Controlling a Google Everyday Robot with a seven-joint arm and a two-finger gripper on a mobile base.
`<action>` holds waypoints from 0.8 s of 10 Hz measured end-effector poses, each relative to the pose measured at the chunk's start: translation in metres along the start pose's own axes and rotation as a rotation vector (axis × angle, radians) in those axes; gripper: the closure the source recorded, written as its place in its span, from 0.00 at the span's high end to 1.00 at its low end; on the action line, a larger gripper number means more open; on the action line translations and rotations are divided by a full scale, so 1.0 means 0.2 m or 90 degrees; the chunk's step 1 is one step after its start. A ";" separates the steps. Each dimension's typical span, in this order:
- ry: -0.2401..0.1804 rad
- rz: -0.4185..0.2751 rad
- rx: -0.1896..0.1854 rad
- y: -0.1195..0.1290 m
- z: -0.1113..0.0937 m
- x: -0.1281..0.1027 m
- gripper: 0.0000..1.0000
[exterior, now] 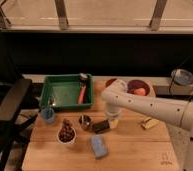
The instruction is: Wipe table surface with eraser
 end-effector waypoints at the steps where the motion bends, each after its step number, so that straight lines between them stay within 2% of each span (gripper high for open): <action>1: -0.005 0.000 -0.004 0.07 0.01 -0.02 0.00; 2: -0.007 0.007 -0.008 0.13 0.01 -0.02 0.00; 4: -0.005 0.032 -0.012 0.21 0.00 0.08 0.00; 7: 0.013 0.085 -0.020 0.31 -0.04 0.38 0.00; 8: 0.013 0.110 -0.015 0.31 -0.07 0.49 0.00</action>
